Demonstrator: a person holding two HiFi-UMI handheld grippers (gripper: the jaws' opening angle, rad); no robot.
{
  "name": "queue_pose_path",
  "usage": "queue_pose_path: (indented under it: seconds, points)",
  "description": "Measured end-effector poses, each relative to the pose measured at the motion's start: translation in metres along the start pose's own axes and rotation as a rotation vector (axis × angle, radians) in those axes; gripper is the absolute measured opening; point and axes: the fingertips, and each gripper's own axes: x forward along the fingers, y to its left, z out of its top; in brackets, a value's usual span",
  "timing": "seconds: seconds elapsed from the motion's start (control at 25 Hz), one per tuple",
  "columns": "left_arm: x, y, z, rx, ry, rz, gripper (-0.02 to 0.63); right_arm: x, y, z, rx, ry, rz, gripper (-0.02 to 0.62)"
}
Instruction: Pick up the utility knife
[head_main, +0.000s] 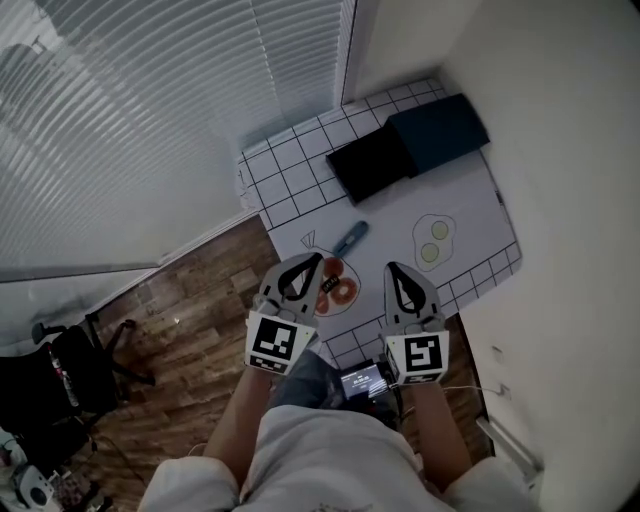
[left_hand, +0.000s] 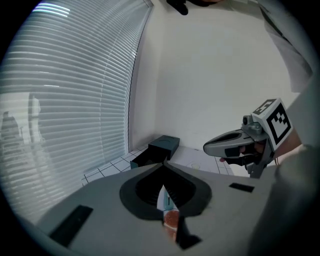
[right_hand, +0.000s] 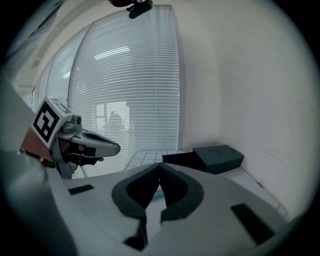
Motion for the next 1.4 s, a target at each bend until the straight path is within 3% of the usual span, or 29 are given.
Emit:
queue_pose_path:
  seconds: [1.4]
  points:
    - [0.082,-0.009,-0.115,-0.012,0.291,-0.147,0.008,0.036,-0.012,-0.079,0.110,0.111,-0.055,0.006]
